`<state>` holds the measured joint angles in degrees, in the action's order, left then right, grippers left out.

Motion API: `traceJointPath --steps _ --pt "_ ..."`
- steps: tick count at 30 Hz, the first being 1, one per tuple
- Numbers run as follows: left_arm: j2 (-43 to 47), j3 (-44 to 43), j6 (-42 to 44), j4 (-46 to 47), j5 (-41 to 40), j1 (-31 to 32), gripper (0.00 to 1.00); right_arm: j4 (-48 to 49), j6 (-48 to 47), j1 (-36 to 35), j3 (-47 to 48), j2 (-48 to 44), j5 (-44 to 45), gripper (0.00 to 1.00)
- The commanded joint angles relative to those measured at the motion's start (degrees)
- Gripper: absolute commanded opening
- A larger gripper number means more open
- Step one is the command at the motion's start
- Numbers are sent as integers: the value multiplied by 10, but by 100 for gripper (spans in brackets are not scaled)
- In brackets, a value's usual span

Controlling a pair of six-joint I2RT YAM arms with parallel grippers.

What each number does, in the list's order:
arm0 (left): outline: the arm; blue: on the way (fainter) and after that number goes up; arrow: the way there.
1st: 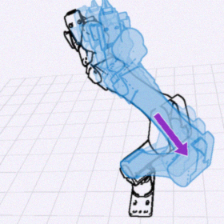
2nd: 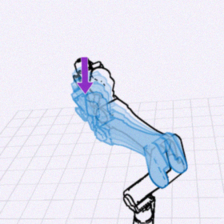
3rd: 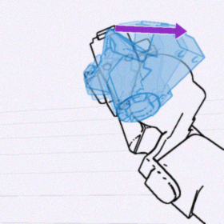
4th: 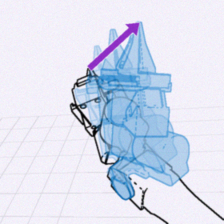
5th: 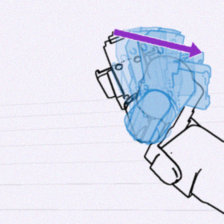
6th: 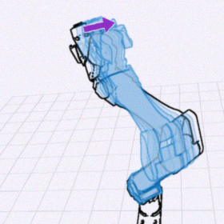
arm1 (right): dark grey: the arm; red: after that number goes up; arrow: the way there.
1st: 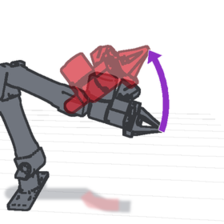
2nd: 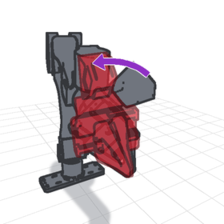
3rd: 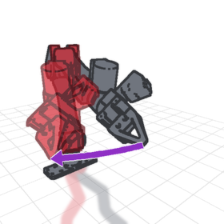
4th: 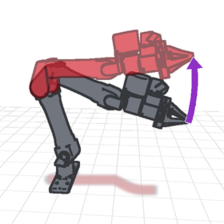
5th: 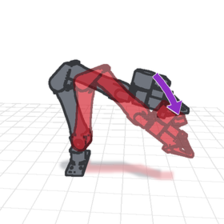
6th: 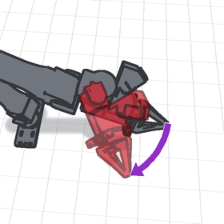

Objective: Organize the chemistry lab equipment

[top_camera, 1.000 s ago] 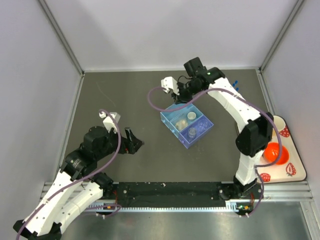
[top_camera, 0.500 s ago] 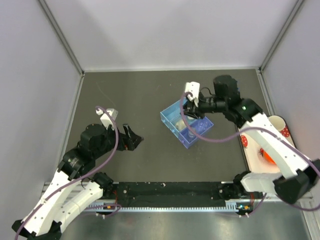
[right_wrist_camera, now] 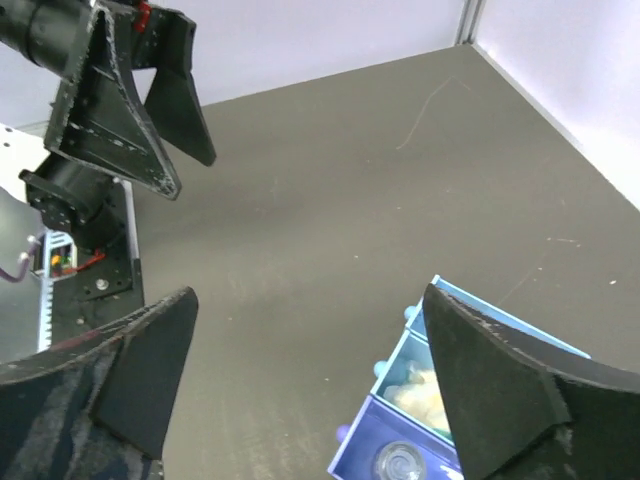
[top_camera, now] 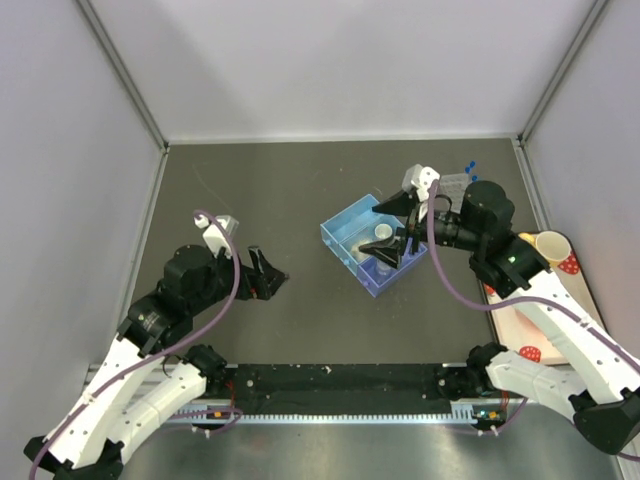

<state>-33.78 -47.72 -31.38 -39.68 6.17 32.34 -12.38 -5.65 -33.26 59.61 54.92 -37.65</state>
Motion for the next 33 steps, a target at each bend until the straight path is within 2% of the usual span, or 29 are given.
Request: traceJointPath --steps 1,4,8,11,20,29,33 --pt "-4 -9 14 33 -5 -1 98 28 52 -5 6 -6 -12 99" --pt "-6 -4 21 45 -11 -1 98 20 78 -5 0 -24 30 99" --pt "-16 0 34 65 -12 -1 98 -18 135 -5 0 -46 187 99" --pt "-20 6 41 94 -12 -1 98 -48 166 -5 -2 -62 268 99" --pt "-35 35 49 199 -13 -1 99 -105 197 -4 -31 -93 447 99" --pt "-87 51 50 283 -18 -1 99 -115 215 -4 -66 -81 503 99" --pt "-103 51 55 298 -17 -1 99 -105 227 -5 -71 -83 493 99"
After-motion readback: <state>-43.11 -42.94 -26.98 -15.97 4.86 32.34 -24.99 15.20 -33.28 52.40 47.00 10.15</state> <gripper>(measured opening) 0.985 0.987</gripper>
